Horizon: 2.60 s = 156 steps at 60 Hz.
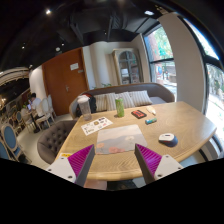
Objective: Arrange mouse
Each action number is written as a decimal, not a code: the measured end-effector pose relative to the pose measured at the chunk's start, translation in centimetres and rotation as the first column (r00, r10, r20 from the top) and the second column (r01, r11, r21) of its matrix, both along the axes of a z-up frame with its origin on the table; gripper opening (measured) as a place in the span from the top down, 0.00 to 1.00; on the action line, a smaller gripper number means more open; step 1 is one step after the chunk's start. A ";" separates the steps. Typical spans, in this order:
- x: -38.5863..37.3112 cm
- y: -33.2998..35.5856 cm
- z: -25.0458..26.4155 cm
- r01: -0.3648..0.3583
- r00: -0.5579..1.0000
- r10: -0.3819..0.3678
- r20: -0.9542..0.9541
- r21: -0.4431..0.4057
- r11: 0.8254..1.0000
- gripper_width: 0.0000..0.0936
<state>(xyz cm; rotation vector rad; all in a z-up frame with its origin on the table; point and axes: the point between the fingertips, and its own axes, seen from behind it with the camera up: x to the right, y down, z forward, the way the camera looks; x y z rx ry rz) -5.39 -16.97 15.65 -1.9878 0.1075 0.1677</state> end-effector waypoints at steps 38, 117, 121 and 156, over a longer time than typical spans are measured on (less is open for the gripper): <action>9.6 2.3 -4.3 0.058 0.977 -0.037 0.212 -0.092 0.994 0.11; 24.1 16.7 -5.5 0.344 0.933 -0.347 0.094 0.050 0.938 0.55; 19.0 17.7 -1.3 0.284 0.951 -0.294 0.094 0.109 0.953 0.55; 2.7 22.9 -16.2 0.062 0.986 -0.030 0.163 -0.195 0.979 0.55</action>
